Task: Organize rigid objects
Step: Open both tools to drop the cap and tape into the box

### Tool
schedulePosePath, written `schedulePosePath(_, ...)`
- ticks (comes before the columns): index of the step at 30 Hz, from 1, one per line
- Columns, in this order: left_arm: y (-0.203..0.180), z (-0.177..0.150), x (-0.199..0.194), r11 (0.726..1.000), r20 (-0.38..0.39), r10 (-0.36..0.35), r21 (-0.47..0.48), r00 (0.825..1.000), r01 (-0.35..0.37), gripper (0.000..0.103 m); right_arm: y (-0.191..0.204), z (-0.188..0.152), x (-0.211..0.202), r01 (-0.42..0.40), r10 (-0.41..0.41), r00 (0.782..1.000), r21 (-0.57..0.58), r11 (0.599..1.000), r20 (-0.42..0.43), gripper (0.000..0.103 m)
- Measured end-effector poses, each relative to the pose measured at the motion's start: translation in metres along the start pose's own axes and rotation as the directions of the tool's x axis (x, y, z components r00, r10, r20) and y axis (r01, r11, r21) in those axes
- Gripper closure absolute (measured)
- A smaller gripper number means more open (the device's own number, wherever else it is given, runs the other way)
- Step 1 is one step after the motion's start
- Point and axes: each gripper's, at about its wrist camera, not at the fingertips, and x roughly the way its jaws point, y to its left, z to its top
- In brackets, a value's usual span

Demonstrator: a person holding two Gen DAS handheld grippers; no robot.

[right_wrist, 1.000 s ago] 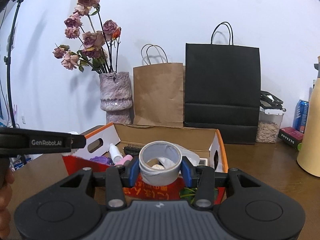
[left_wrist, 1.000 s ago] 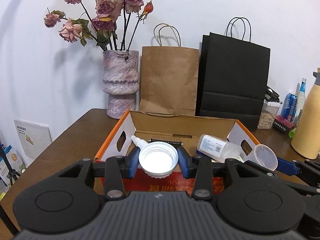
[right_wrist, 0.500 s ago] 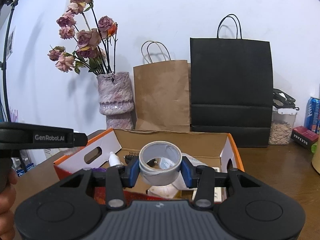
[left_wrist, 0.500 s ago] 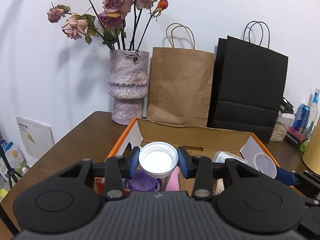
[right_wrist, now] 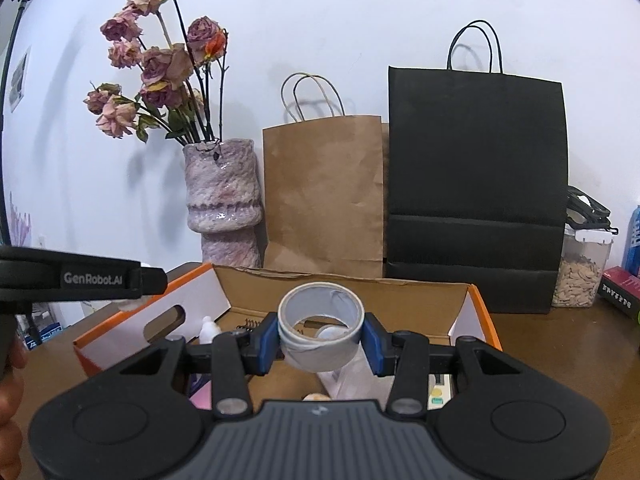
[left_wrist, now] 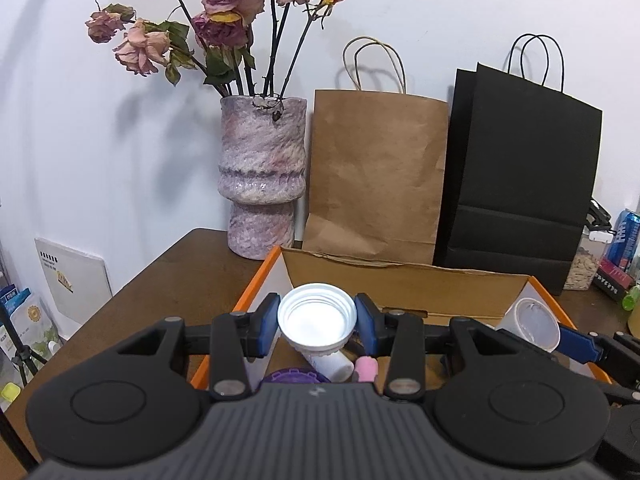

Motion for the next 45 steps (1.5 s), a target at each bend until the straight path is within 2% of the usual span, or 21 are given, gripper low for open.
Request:
schedulePosePath(23, -0.004, 0.004, 0.052, 0.998, -0.034, -0.031, 0.059, 0.999, 0.033, 0.061, -0.009, 0.007, 0.046, 0.023, -0.024, 0.999, -0.020, 1.000, -0.044, 0.060)
schedulePosePath(25, -0.003, 0.004, 0.053, 0.997, -0.038, -0.032, 0.063, 0.999, 0.035, 0.056, -0.010, 0.007, 0.046, 0.027, -0.028, 0.998, -0.016, 1.000, -0.049, 0.060)
schedulePosePath(26, -0.002, 0.004, 0.053, 0.997, -0.039, -0.034, 0.062, 0.999, 0.037, 0.046, -0.011, 0.007, 0.045, 0.031, -0.031, 0.998, -0.013, 0.999, -0.046, 0.056)
schedulePosePath(27, -0.001, 0.004, 0.053, 0.998, -0.038, -0.032, 0.059, 0.999, 0.034, 0.031, -0.011, 0.007, 0.044, 0.037, -0.037, 0.998, -0.012, 0.999, -0.045, 0.046)
schedulePosePath(28, 0.000, 0.004, 0.052, 0.998, -0.031, -0.026, 0.055, 0.999, 0.028, 0.024, -0.011, 0.007, 0.042, 0.042, -0.043, 0.998, -0.010, 0.999, -0.041, 0.041)
schedulePosePath(30, 0.001, 0.005, 0.049, 0.998, -0.012, -0.025, 0.057, 1.000, 0.025, 0.013, -0.013, 0.007, 0.039, 0.053, -0.053, 0.998, -0.001, 0.999, -0.027, 0.019)
schedulePosePath(32, 0.002, 0.006, 0.047, 0.998, 0.001, -0.023, 0.055, 1.000, 0.023, 0.000, -0.014, 0.007, 0.036, 0.072, -0.071, 0.997, 0.006, 0.997, -0.012, 0.009)
schedulePosePath(35, 0.002, 0.007, 0.043, 0.998, 0.016, -0.023, 0.060, 1.000, 0.022, 0.000, -0.015, 0.007, 0.035, 0.093, -0.093, 0.996, 0.003, 0.996, -0.003, 0.000)
schedulePosePath(45, 0.004, 0.008, 0.039, 0.999, 0.021, -0.021, 0.050, 1.000, 0.020, 0.000, -0.015, 0.007, 0.032, 0.101, -0.101, 0.995, -0.001, 0.995, -0.006, 0.000)
